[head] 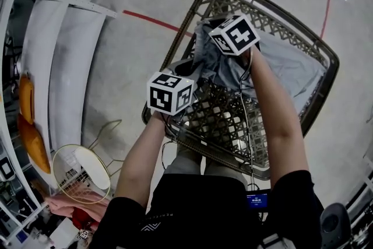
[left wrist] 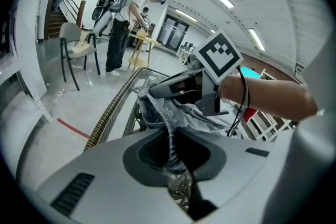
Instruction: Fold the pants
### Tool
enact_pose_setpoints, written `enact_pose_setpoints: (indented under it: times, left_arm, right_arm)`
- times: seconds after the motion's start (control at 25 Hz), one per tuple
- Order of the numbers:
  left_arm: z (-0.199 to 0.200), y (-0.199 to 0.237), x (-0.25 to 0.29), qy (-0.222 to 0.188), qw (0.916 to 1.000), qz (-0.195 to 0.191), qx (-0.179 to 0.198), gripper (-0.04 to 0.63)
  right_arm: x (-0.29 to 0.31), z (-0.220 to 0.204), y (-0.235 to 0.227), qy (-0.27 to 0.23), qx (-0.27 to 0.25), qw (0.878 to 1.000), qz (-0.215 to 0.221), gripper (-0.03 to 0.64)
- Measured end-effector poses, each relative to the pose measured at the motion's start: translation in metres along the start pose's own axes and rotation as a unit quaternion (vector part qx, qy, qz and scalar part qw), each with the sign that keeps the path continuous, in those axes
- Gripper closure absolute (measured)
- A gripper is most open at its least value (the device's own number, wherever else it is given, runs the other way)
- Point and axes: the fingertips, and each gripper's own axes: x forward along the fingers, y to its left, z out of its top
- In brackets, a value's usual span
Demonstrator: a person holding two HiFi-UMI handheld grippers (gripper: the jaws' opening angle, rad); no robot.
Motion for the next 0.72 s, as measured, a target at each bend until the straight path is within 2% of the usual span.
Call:
enact_pose_setpoints:
  times: [0.36,0.72]
  left_arm:
    - [0.031,-0.039,-0.013,-0.032,0.9984,-0.042,0.022,0.545]
    - [0.046,-0.106,0.005,-0.029,0.9909,-0.109,0.074,0.545]
  right_arm:
    - [-0.059,0.012,-0.007,-0.075,0.044,0.996,0.019,0.569]
    - [-0.131,-0.021,-0.035,-0.104,0.071,0.992,-0.010,0.569]
